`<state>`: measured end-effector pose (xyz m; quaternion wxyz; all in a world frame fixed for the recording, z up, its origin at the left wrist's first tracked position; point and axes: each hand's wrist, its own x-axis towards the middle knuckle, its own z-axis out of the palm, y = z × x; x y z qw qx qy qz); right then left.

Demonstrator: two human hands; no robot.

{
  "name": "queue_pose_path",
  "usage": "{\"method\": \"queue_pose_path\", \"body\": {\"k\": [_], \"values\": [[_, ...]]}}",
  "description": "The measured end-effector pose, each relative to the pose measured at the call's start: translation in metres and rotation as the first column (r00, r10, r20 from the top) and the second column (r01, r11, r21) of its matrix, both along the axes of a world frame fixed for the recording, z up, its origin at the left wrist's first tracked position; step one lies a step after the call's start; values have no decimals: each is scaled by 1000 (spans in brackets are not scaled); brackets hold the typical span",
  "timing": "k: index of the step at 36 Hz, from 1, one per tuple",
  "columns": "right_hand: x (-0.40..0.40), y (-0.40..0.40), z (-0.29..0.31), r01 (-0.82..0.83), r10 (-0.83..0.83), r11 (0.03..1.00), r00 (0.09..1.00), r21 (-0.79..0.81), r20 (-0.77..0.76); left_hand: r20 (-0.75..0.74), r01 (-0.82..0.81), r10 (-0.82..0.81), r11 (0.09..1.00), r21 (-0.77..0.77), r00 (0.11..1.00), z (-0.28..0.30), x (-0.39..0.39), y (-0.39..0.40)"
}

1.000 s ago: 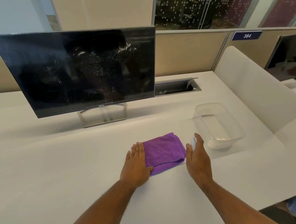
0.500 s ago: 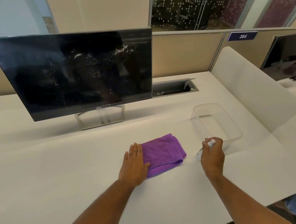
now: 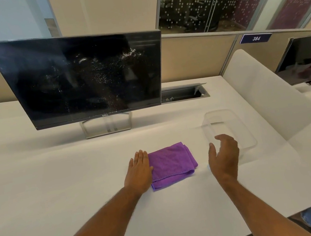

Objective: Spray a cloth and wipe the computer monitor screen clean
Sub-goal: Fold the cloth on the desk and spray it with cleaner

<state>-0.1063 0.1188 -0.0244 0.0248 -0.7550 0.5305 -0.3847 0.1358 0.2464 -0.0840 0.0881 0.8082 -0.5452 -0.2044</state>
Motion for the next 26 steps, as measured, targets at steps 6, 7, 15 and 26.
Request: {"method": "queue_pose_path", "body": {"k": [6, 7, 15, 26], "values": [[36, 10, 3, -206, 238, 944, 966, 259, -99, -32, -10, 10, 1000, 5, 999, 2, 0, -2], [42, 11, -2, -185, 245, 914, 961, 362, -128, -23, -13, 13, 1000, -4, 1000, 2, 0, -2], [57, 12, -29, 92, 188, 722, 928, 686, -322, -31, -27, 25, 999, -47, 999, 3, 6, -4], [62, -2, -35, 36, 64, 430, 995, 902, -70, -79, -80, 75, 995, -60, 994, 7, 12, -7]]}}
